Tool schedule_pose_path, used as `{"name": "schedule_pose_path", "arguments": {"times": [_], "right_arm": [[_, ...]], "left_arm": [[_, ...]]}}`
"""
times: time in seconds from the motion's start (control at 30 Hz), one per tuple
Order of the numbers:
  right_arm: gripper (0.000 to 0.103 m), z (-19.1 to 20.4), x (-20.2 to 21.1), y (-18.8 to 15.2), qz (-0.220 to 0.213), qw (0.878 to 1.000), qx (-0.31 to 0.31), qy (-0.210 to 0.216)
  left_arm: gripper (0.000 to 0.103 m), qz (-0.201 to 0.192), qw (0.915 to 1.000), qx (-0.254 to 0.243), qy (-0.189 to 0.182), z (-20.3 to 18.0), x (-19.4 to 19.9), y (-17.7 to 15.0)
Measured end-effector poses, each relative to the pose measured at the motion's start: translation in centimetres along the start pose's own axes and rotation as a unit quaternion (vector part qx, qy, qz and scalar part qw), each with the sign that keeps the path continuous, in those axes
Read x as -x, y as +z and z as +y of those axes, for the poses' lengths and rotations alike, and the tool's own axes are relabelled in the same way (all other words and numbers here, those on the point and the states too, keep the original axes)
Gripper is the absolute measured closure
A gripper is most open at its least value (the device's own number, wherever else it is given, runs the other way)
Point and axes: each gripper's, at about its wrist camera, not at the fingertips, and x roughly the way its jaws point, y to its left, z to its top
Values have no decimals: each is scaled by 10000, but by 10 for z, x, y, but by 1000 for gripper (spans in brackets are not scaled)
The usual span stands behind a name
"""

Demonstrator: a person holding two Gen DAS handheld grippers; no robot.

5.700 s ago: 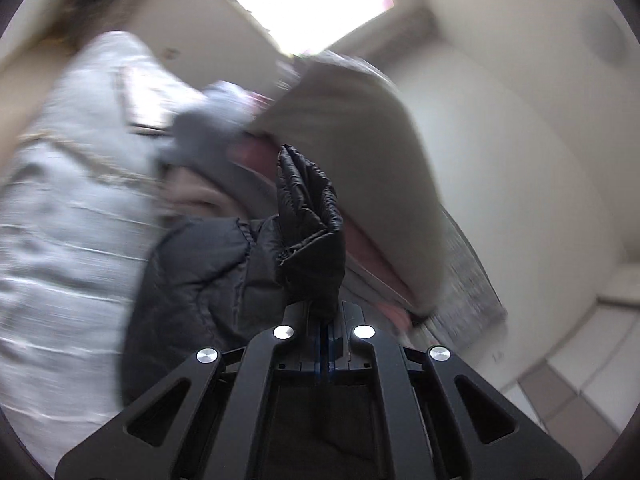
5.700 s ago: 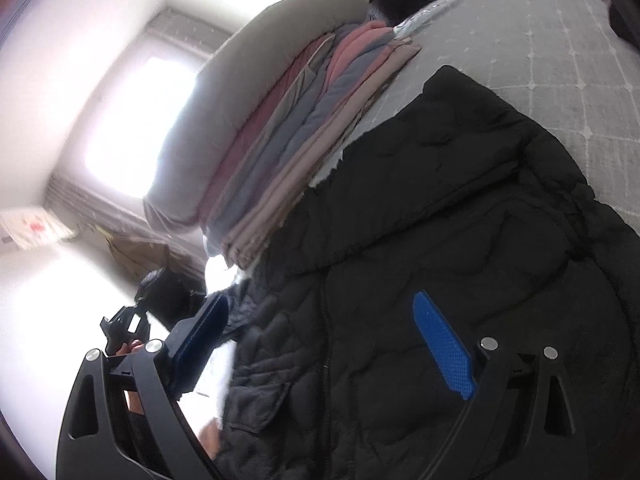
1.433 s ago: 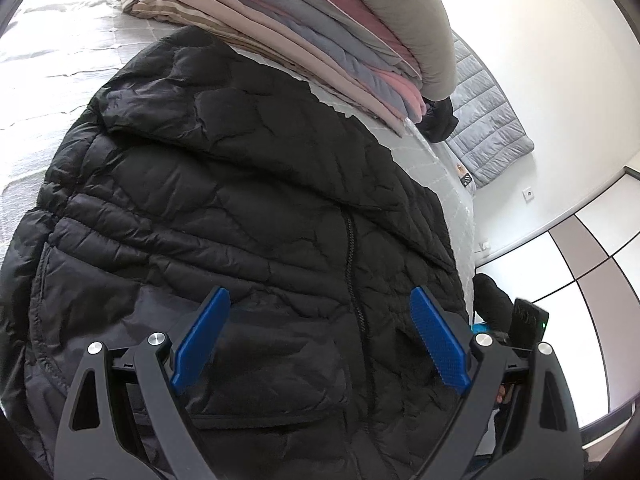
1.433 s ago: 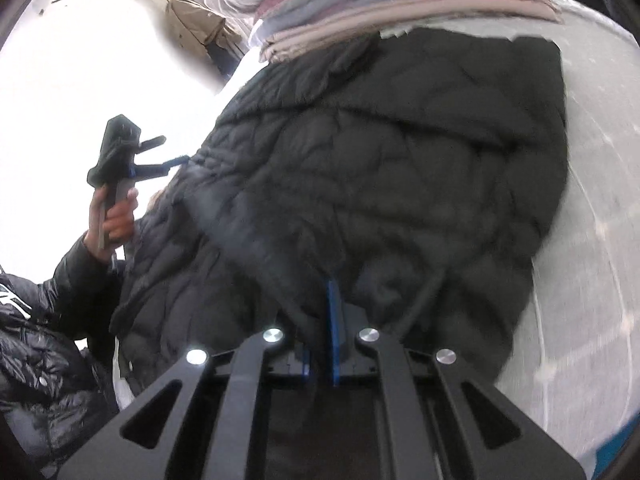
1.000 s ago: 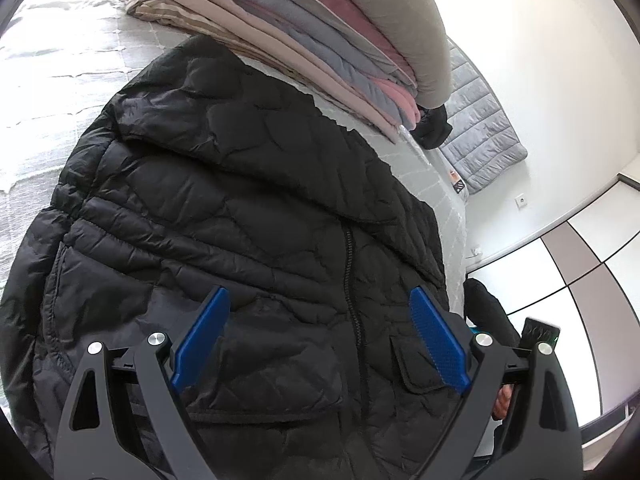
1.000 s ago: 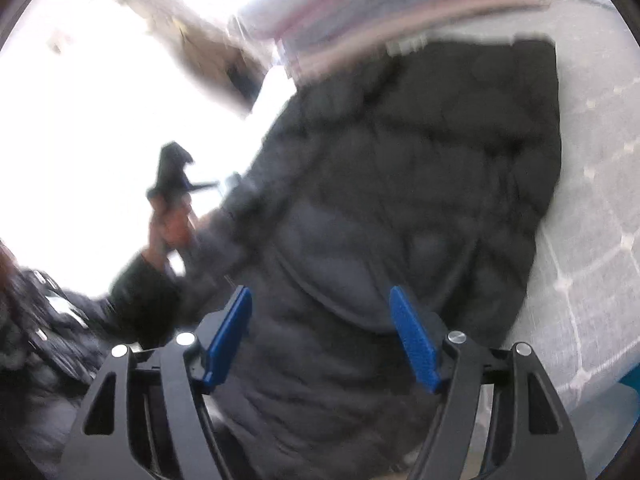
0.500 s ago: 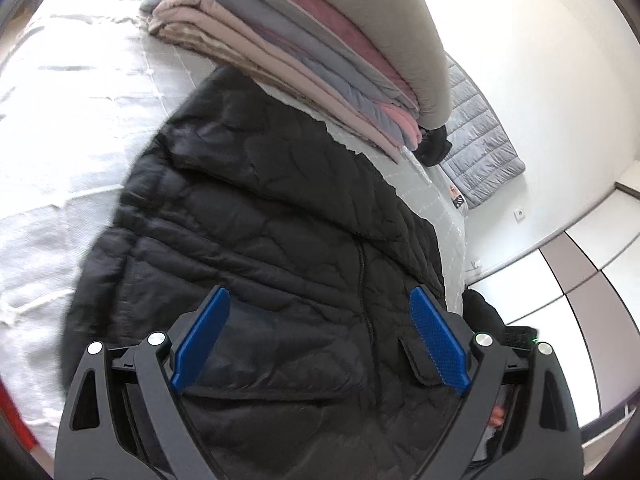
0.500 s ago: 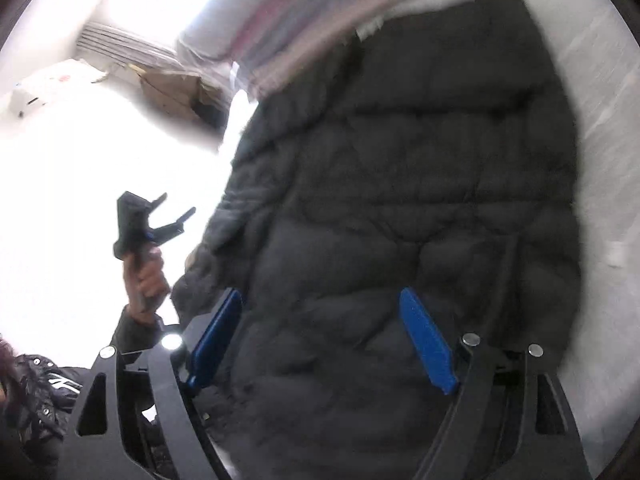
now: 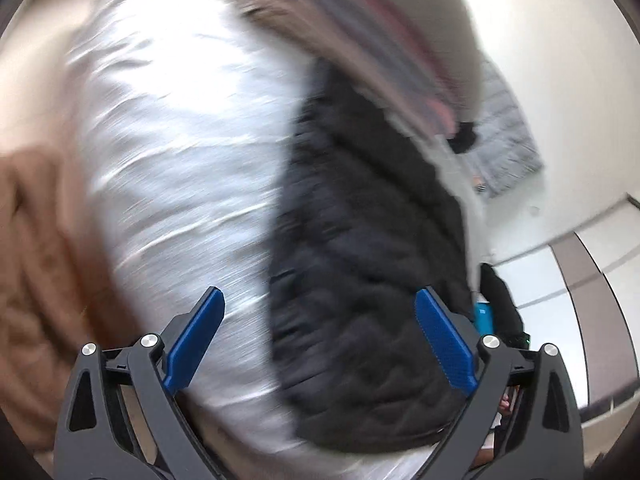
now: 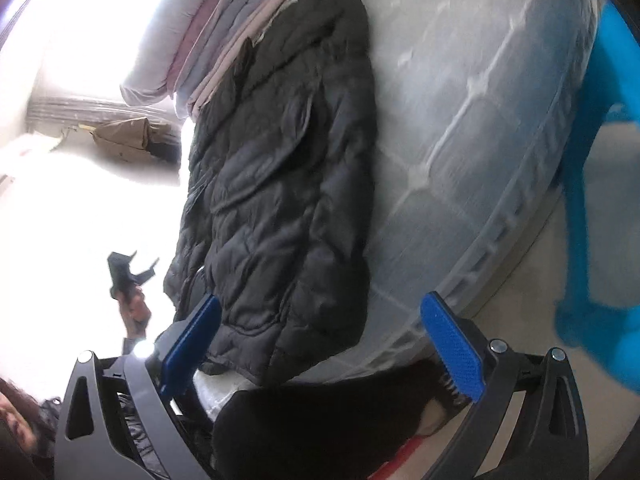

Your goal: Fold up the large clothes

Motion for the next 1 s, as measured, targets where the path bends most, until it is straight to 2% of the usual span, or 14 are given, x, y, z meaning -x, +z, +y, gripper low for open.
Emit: {"name": "schedule_pose_path", "arguments": {"times": [0.13,0.2,0.33,0.43,0.53,0.67,0.73,0.77,0.8,0.83,0.87,0.9,0.93,1.0], "right_arm": [[7,7,-14,-6,124,9992,11,391],[7,12,-19,-9,183,9988,79,442],[7,24,-25,-13,215,9983,122,531],[7,30,-26,-14,181,9979,103,618],[7,30,-27,-15,135,9981,6,595],[9,26,-27,-14,118,9991,7,396],[13,22,-26,-15,67,9993,29,359],[23,21,-27,-16,38,9996,38,277],[44,19,-29,-17,19,9999,45,161],[51,16,-29,-19,9,9999,45,109],[55,16,-30,-20,-30,9999,85,81],[65,18,-30,-22,-75,9998,151,49],[69,20,-29,-25,-142,9997,194,32],[77,24,-28,-28,-274,9993,259,47]], "left_arm": [[11,327,9986,416,37,35,-3,-16],[11,565,9976,404,19,38,-12,-23],[11,1222,9924,117,28,27,-42,-36],[11,1534,9880,-149,-26,8,-60,-46],[11,1708,9846,-360,-130,-10,-73,-54],[10,1710,9833,-566,261,-23,-82,-62],[11,1585,9861,-387,315,-21,-80,-64],[11,1529,9872,-328,326,-22,-80,-65],[11,1475,9879,-316,358,-23,-80,-67],[11,1434,9881,-381,416,-25,-79,-68],[22,1393,9879,-461,508,-27,-79,-69],[37,1359,9865,-559,720,-27,-77,-71],[44,1316,9861,-597,819,-25,-72,-72],[87,1209,9899,-432,608,-21,-62,-73]]}}
